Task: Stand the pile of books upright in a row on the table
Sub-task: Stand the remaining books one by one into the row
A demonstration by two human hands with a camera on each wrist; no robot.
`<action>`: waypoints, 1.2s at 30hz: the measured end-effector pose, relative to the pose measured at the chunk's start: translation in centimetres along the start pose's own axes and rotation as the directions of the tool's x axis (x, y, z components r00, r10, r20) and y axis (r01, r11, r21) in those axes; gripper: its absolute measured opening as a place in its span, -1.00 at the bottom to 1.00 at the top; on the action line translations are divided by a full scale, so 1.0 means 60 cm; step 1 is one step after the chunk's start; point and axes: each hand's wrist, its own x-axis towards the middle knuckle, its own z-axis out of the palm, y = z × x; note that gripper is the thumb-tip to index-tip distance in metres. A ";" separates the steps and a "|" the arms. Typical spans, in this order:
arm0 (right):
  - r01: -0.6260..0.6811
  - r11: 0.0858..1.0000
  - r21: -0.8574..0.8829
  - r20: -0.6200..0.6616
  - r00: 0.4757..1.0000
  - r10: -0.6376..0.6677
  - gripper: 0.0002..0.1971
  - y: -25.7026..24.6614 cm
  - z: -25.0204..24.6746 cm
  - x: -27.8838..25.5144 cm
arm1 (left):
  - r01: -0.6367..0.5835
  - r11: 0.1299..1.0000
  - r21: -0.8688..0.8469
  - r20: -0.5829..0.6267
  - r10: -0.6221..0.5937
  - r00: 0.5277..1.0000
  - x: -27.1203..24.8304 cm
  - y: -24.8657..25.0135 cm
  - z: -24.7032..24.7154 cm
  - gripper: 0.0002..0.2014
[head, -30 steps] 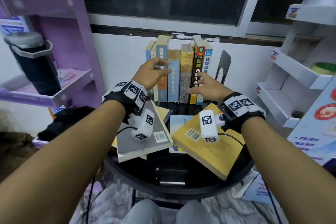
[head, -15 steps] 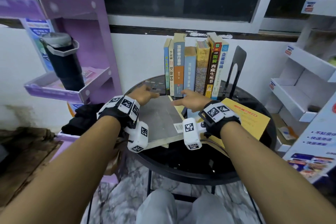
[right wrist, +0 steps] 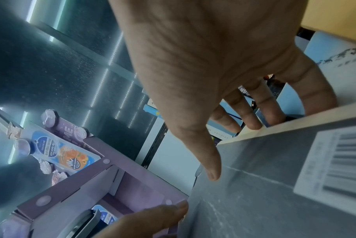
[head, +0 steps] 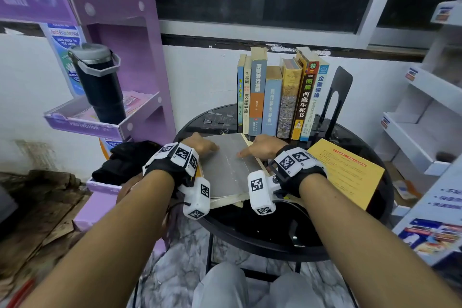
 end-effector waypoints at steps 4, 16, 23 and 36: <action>-0.019 1.000 -0.005 0.006 1.000 0.019 -0.36 -0.008 0.001 0.001 | 0.011 1.000 -0.016 0.044 -0.010 0.999 0.006 0.003 -0.011 -0.41; 0.002 0.999 -0.038 0.040 0.999 -0.001 -0.39 -0.020 0.002 -0.001 | 0.031 0.999 0.036 -0.026 -0.030 0.999 -0.004 0.001 -0.022 -0.38; 0.028 0.998 0.062 0.038 0.999 -0.030 -0.37 -0.025 -0.010 -0.003 | -0.012 0.981 -0.193 -0.034 0.006 0.999 -0.018 0.018 -0.046 -0.50; 0.266 0.910 0.319 -0.360 0.922 -0.143 -0.35 -0.030 -0.082 -0.037 | -0.390 0.744 -0.543 -0.346 0.225 0.911 -0.038 0.105 -0.093 -0.55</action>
